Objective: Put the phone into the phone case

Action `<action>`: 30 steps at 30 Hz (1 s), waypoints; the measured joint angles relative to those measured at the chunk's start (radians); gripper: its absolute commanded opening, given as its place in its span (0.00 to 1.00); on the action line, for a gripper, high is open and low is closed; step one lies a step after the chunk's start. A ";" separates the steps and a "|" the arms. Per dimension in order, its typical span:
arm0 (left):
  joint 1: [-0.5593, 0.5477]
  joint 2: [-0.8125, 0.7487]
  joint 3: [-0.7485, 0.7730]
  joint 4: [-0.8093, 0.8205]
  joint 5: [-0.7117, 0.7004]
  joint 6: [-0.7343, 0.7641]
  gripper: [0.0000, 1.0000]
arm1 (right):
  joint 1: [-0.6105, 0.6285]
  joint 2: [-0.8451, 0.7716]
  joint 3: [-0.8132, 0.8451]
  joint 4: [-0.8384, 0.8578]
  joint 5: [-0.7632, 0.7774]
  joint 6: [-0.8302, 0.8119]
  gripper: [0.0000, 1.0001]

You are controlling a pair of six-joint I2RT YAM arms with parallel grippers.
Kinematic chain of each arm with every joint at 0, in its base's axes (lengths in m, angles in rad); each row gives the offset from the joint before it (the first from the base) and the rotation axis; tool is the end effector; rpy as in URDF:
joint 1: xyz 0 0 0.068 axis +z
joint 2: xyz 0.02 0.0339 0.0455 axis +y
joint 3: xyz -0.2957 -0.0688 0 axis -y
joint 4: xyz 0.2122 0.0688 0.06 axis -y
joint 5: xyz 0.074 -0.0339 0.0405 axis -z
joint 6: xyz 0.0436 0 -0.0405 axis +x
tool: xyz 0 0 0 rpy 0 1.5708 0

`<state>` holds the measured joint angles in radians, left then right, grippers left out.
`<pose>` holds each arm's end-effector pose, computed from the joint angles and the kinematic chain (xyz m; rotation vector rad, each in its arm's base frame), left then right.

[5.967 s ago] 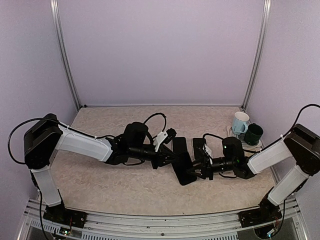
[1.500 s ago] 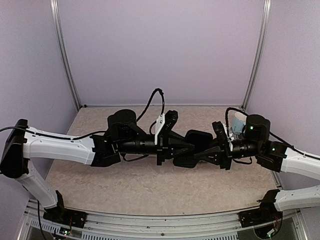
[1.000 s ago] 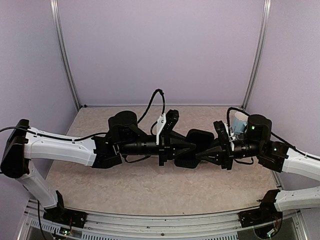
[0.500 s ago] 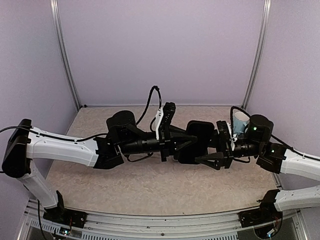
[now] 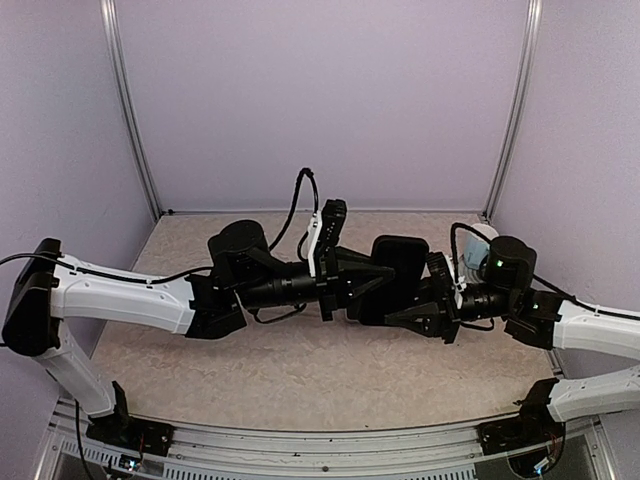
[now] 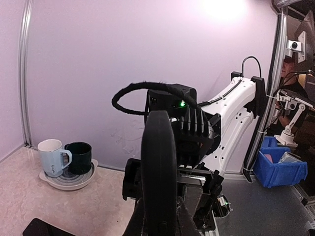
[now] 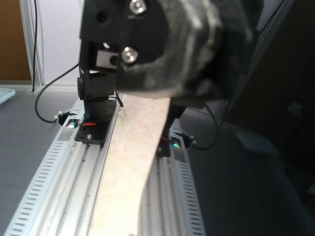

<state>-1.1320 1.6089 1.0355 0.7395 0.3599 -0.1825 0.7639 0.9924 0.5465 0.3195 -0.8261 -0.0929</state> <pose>0.1370 -0.3282 0.3633 0.9862 1.2035 -1.3173 0.1067 0.1466 0.3107 -1.2896 1.2604 1.1841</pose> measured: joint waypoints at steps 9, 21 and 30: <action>-0.003 -0.014 -0.018 0.008 -0.002 0.026 0.06 | 0.000 0.000 -0.003 0.014 0.004 0.027 0.00; 0.010 -0.109 -0.079 -0.075 -0.005 0.145 0.95 | 0.000 -0.069 0.013 -0.086 0.020 0.031 0.00; 0.011 -0.096 -0.110 -0.191 0.019 0.230 0.15 | 0.000 -0.074 0.034 -0.105 0.024 0.031 0.00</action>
<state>-1.1206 1.5131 0.9253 0.5484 0.3794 0.0471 0.7639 0.9184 0.5804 0.2142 -0.8024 -0.0624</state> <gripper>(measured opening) 0.386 0.099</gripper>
